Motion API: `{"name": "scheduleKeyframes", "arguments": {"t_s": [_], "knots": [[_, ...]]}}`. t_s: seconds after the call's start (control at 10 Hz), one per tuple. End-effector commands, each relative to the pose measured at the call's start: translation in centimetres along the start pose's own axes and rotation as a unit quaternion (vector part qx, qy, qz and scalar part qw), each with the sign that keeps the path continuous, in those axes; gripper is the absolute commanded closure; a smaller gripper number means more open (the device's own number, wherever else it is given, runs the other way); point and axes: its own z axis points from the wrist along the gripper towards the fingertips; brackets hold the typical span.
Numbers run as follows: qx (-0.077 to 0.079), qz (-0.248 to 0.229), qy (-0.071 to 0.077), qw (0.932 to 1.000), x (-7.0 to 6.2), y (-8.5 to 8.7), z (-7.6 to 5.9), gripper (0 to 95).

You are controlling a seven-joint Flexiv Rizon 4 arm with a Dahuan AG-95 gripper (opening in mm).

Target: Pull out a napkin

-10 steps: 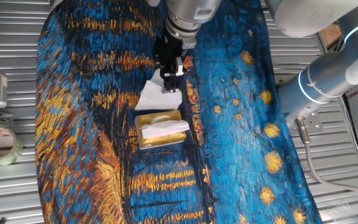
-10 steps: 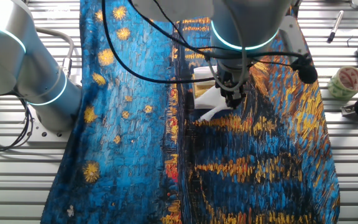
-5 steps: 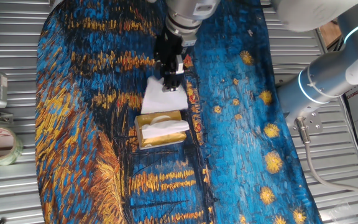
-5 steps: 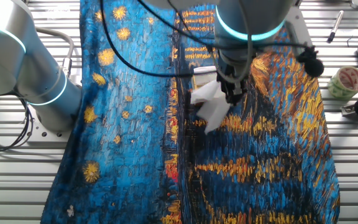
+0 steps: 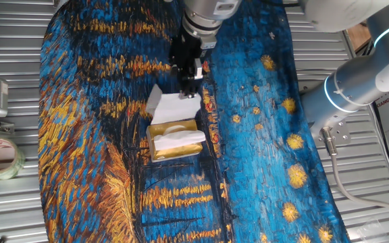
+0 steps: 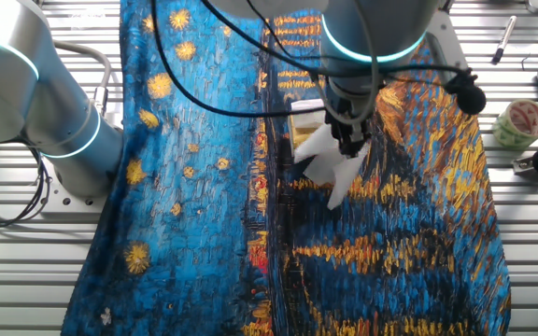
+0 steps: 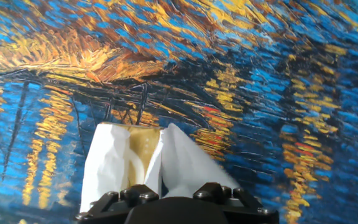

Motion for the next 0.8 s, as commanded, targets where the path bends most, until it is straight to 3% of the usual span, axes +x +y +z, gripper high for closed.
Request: {"name": "scheduleKeyframes", "arguments": {"t_s": [0.1, 0.3, 0.6, 0.7, 0.8], "knots": [[0.001, -0.002, -0.002, 1.0, -0.14, -0.12, 0.34, 38.0], [0.003, 0.003, -0.003, 1.0, -0.11, -0.08, 0.29, 38.0], [0.024, 0.008, 0.001, 0.9997, -0.06, -0.03, 0.21, 38.0], [0.04, 0.01, 0.002, 0.9991, -0.06, -0.03, 0.21, 38.0], [0.042, 0.014, 0.002, 0.999, -0.06, -0.03, 0.21, 38.0]]}}
